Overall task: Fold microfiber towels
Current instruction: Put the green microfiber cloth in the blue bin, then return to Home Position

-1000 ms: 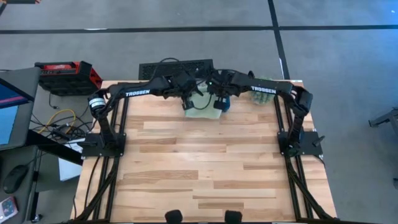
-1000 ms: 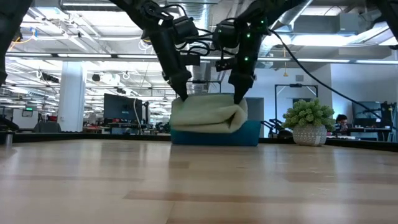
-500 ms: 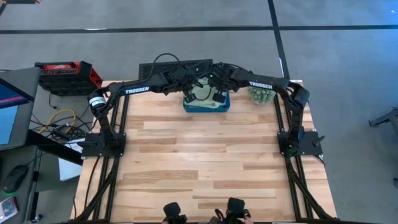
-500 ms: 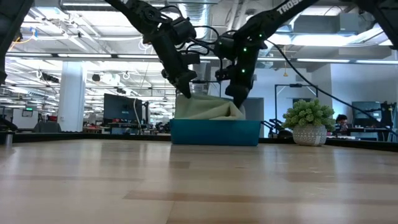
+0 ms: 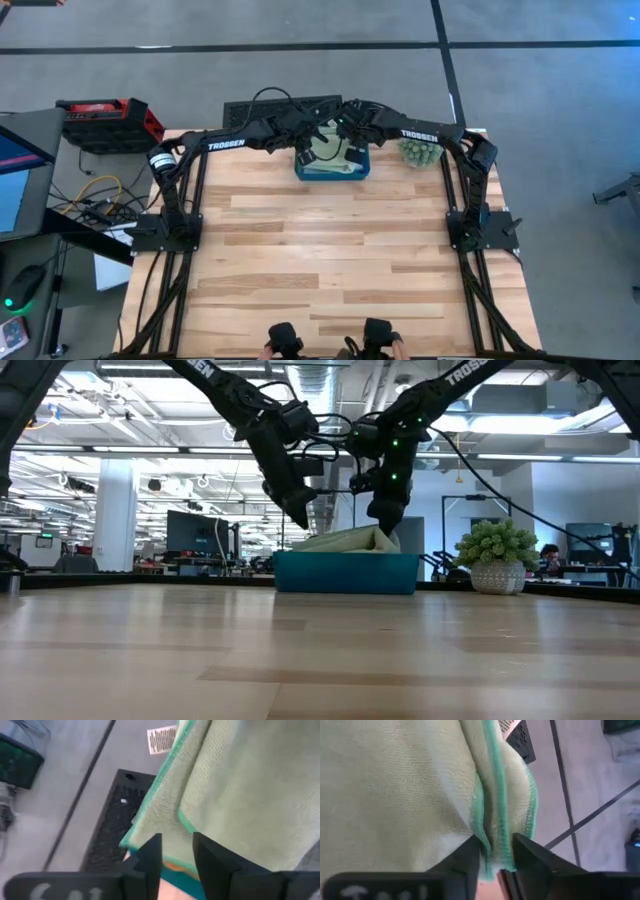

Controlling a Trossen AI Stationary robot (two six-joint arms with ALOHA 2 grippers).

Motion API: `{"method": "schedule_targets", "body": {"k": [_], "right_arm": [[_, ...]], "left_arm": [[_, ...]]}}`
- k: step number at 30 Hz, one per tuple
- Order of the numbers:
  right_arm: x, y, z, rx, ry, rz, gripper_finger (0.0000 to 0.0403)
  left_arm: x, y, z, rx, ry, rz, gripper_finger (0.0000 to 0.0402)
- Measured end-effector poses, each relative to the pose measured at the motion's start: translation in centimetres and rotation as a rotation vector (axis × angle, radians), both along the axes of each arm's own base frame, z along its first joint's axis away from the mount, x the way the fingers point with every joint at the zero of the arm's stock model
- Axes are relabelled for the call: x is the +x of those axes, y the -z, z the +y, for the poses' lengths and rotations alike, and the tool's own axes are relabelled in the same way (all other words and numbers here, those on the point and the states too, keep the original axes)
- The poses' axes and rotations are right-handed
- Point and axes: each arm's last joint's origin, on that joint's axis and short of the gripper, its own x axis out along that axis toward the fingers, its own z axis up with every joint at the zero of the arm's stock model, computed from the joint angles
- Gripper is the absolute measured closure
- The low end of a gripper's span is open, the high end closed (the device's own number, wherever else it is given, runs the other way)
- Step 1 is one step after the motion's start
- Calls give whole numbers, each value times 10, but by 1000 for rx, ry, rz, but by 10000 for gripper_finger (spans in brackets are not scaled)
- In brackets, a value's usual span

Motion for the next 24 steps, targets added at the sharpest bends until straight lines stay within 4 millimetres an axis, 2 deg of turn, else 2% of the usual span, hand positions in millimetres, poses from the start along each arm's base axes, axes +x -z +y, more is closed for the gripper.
{"method": "schedule_targets", "body": {"k": [7, 9, 12, 16, 18, 22, 24], "right_arm": [[1, -2, 2, -101, -1, 80, 196], [3, -5, 5, -166, 20, 118, 180], [8, -17, 12, -257, 36, 160, 176], [14, -36, 29, -304, 51, 196, 221], [17, -47, 38, -350, 87, 185, 266], [10, -71, 62, -415, 115, 151, 373], [2, -85, 76, -409, 119, 120, 389]], "left_arm": [[-1, -9, 1, 75, -37, -10, 263], [-5, -18, -1, 85, -43, -15, 260], [-11, -37, -8, 74, -62, -11, 262], [-22, -68, -27, 37, -68, -14, 289], [-29, -81, -41, 23, -52, -4, 316], [-53, -105, -74, -33, -30, 21, 380], [-67, -115, -91, -67, -28, 25, 395]]}}
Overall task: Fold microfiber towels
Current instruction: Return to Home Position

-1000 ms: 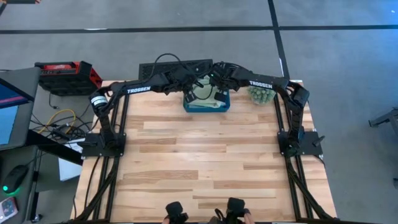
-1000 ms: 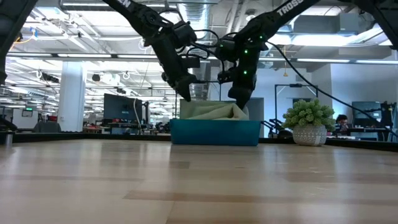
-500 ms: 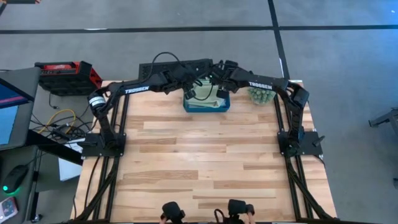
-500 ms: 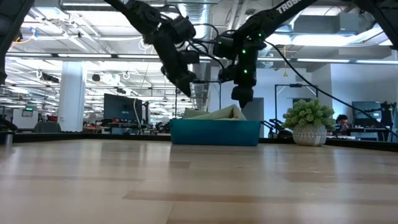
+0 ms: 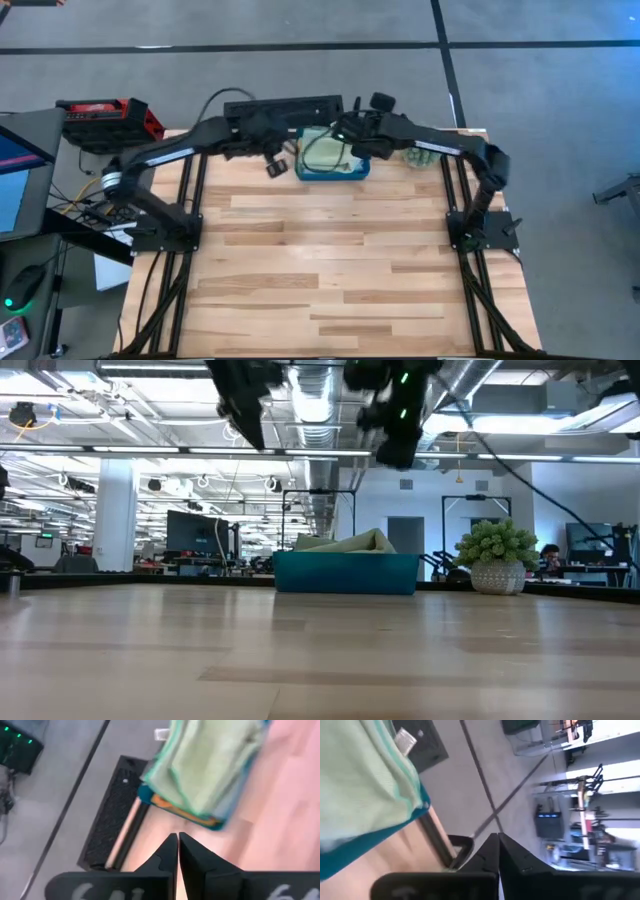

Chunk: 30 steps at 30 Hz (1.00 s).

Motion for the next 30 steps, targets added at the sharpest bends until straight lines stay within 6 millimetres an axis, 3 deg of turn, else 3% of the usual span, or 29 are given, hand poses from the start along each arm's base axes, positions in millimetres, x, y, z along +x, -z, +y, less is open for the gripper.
{"method": "schedule_targets", "body": {"k": [5, 11, 15, 20, 24, 30], "right_arm": [[-34, -42, 48, 42, -1, -171, 371], [-87, -63, 110, 223, -148, -390, 394], [-121, -58, 146, 316, -317, -547, 393], [-161, -46, 177, 399, -521, -711, 379], [-187, -31, 189, 447, -646, -829, 382], [-212, 2, 191, 526, -725, -982, 394]], "left_arm": [[-40, -21, -50, -12, 60, -123, 396], [-94, -8, -105, -31, 83, -300, 400], [-120, 13, -129, -42, 156, -463, 401], [-134, 36, -148, -29, 339, -671, 401], [-140, 52, -154, 40, 440, -760, 401], [-151, 77, -150, 65, 433, -845, 401]]}}
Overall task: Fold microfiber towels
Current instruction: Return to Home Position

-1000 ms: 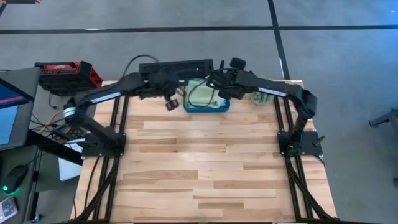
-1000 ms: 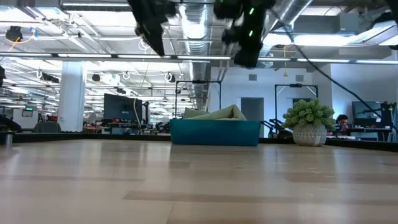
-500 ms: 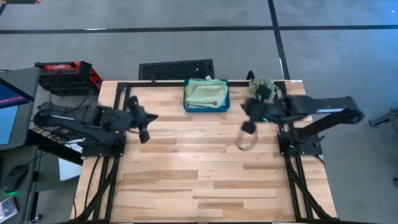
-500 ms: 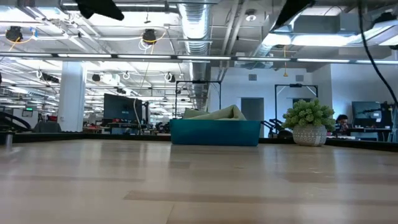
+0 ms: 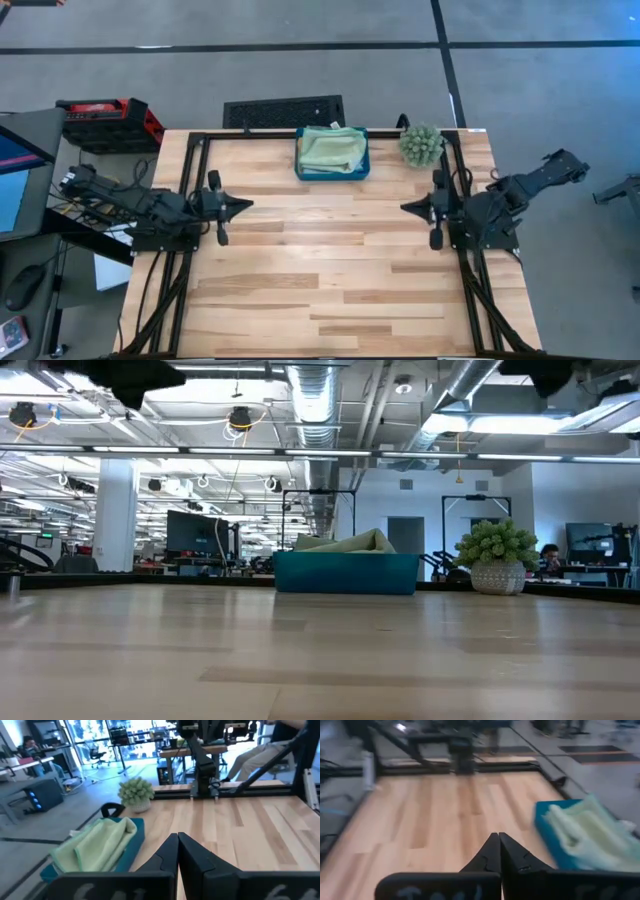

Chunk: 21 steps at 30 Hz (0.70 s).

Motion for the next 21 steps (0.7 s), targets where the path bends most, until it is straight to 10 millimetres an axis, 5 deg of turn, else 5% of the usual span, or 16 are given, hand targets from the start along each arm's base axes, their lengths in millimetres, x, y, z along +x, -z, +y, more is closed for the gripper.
{"method": "schedule_targets", "body": {"k": [21], "right_arm": [[-27, 97, -7, 153, -99, -166, 388]], "left_arm": [[-39, 84, 13, -58, 41, -230, 401]]}}
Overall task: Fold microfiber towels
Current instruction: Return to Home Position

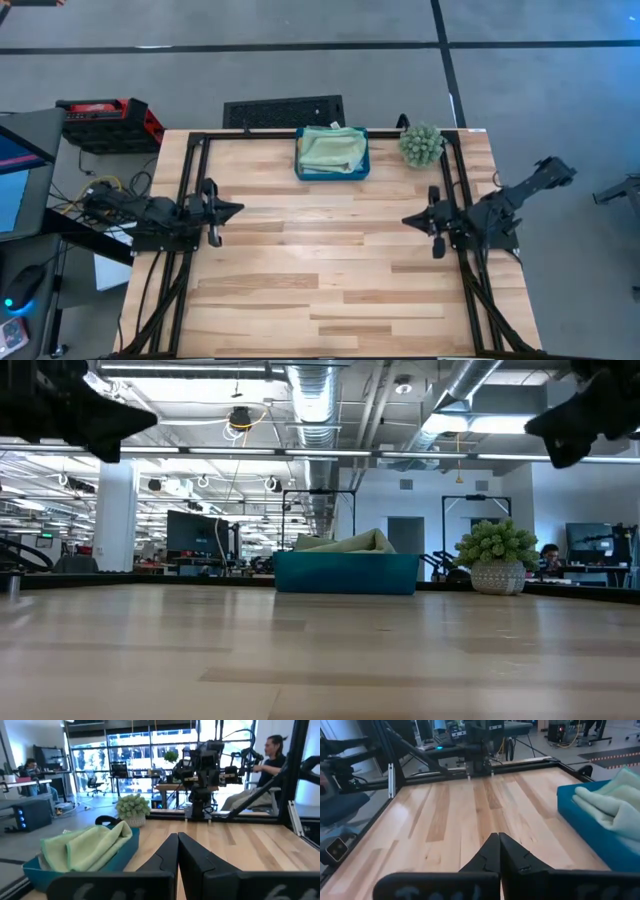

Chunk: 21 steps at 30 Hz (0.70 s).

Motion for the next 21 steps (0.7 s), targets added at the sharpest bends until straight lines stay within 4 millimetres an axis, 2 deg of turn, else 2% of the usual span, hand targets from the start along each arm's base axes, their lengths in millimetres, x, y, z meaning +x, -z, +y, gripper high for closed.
{"method": "schedule_targets", "body": {"k": [4, 12, 21], "right_arm": [[-1, 18, -1, 14, 0, -23, 391], [-3, 51, -2, 26, 4, -62, 389], [-2, 53, -2, -70, -10, -100, 389]], "left_arm": [[3, 14, 0, -8, -28, 29, 401], [3, 15, 0, -12, -36, 19, 401], [3, 15, 1, 34, -73, 35, 401]]}}
